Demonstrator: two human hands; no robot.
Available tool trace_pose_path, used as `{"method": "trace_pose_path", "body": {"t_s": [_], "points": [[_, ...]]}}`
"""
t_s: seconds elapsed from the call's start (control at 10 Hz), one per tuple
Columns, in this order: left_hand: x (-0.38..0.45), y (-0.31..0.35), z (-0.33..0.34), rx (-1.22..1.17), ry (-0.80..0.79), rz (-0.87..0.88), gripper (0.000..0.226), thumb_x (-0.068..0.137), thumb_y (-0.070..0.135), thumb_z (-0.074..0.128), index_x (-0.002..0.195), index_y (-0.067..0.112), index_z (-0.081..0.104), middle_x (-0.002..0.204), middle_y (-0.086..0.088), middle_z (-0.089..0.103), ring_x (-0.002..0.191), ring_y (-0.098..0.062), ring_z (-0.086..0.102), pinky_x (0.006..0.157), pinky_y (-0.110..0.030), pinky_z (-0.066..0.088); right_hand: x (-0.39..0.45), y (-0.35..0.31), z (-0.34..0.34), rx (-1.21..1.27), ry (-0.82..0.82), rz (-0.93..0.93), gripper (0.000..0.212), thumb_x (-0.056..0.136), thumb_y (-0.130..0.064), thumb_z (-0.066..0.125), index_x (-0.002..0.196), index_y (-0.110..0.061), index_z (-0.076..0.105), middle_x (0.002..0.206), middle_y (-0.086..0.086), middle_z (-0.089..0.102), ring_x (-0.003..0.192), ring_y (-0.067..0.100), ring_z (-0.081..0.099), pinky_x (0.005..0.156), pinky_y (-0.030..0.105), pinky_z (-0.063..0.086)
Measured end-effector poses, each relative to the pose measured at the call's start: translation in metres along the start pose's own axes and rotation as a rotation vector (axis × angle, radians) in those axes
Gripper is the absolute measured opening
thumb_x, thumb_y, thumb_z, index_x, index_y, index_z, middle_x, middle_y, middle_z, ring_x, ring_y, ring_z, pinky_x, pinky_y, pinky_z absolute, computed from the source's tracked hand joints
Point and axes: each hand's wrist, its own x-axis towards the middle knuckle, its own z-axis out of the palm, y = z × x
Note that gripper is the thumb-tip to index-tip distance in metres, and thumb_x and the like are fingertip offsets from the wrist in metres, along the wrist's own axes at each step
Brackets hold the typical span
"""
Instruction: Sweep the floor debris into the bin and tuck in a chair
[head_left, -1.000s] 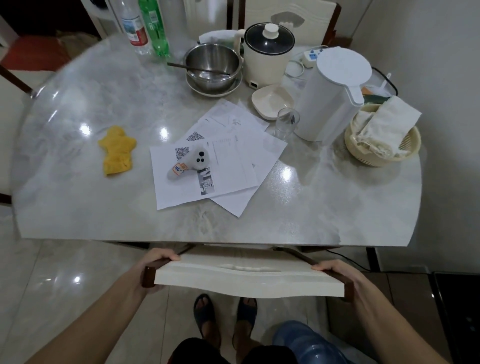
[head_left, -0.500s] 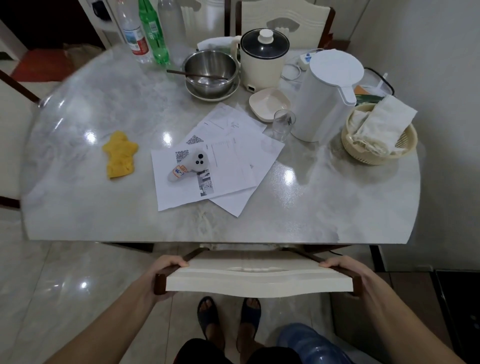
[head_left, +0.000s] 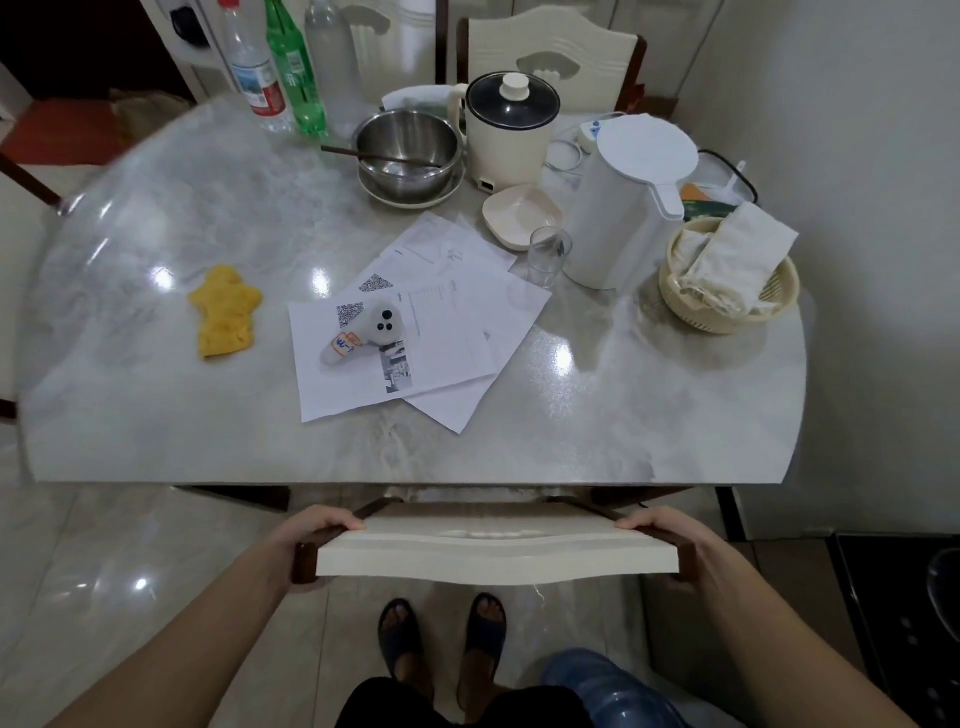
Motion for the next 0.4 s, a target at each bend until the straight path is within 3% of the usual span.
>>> {"method": "trace_pose_path", "body": {"t_s": [0.1,0.2,0.3,0.4], "points": [[0.005,0.006,-0.007,0.169,-0.021,-0.006,0.03,0.077,0.01,0.068,0.099,-0.01,0.065,0.075,-0.023,0.072,0.061,-0.032,0.071,0.049,-0.033,0.059,-0.006,0.004,0.0,-0.01,0.004,-0.015,0.041,0.055,-0.017,0.082,0.091,-0.001,0.069,0.069,0.014,0.072,0.053,0.023,0.069,0.049,0.026,0.056],[0.001,0.017,-0.016,0.399,0.105,0.112,0.03,0.069,0.014,0.083,0.086,-0.007,0.07,0.074,-0.02,0.07,0.063,-0.032,0.066,0.053,-0.036,0.056,-0.015,-0.001,0.001,-0.097,0.051,0.005,0.04,0.068,-0.019,0.079,0.1,0.001,0.066,0.073,0.018,0.074,0.06,0.03,0.072,0.055,0.034,0.059],[-0.03,0.042,-0.012,0.744,0.275,0.296,0.027,0.075,0.016,0.078,0.058,0.004,0.06,0.058,-0.01,0.054,0.054,-0.022,0.049,0.054,-0.027,0.04,-0.035,-0.017,0.006,-0.423,0.249,-0.09,0.019,0.072,-0.018,0.072,0.082,-0.004,0.064,0.066,0.014,0.066,0.054,0.026,0.065,0.058,0.035,0.058],[-0.081,0.067,-0.004,1.005,0.3,0.526,0.022,0.081,0.02,0.072,0.063,0.01,0.068,0.062,0.001,0.06,0.058,-0.016,0.051,0.059,-0.026,0.043,-0.072,-0.034,0.016,-0.739,0.348,-0.255,0.02,0.077,-0.025,0.066,0.075,-0.007,0.058,0.071,0.01,0.059,0.058,0.023,0.058,0.055,0.03,0.052]]}}
